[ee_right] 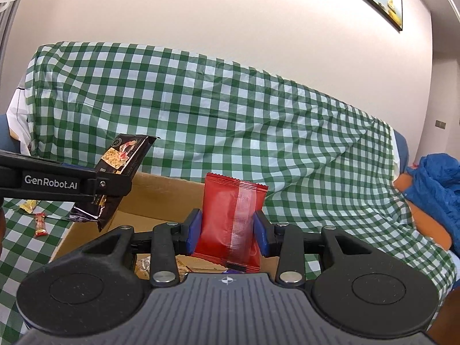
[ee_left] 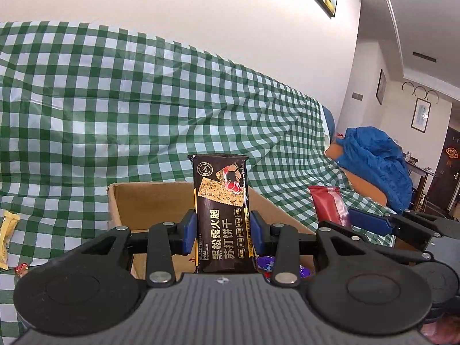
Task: Organize snacks
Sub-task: 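Carry the cracker bar and red chip bag over the box with both tools, then open both tools to drop the cracker bar and red bag into the box, then move both open tools back from the box to the remaining snacks, then grasp the yellow wafer bar with the left tool while the right grasps the small red candy, then lift the yellow wafer bar and red candy and carry them over the box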
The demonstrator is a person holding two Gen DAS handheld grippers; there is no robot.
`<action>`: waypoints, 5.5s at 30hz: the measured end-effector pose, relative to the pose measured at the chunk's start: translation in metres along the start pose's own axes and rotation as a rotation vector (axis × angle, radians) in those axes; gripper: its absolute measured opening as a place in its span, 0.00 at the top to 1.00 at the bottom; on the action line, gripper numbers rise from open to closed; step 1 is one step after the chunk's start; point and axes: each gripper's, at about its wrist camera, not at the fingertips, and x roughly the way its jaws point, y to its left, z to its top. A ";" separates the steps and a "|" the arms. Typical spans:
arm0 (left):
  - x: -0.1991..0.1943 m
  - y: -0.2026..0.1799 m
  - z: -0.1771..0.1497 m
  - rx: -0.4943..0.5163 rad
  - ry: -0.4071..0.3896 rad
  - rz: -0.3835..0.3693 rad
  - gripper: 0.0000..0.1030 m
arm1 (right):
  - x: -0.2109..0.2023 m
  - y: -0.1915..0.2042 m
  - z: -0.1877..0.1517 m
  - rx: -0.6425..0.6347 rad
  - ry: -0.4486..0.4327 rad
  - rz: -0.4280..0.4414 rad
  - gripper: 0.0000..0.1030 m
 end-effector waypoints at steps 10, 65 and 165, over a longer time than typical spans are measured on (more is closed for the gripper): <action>0.001 -0.003 0.000 -0.001 -0.008 -0.025 0.59 | -0.002 0.002 -0.001 -0.007 -0.025 -0.057 0.61; -0.083 0.199 0.008 -0.334 0.113 0.555 0.95 | 0.005 0.168 0.033 0.042 0.014 0.342 0.82; -0.041 0.246 -0.062 -0.485 0.659 0.568 0.74 | 0.145 0.273 -0.034 0.021 0.462 0.531 0.54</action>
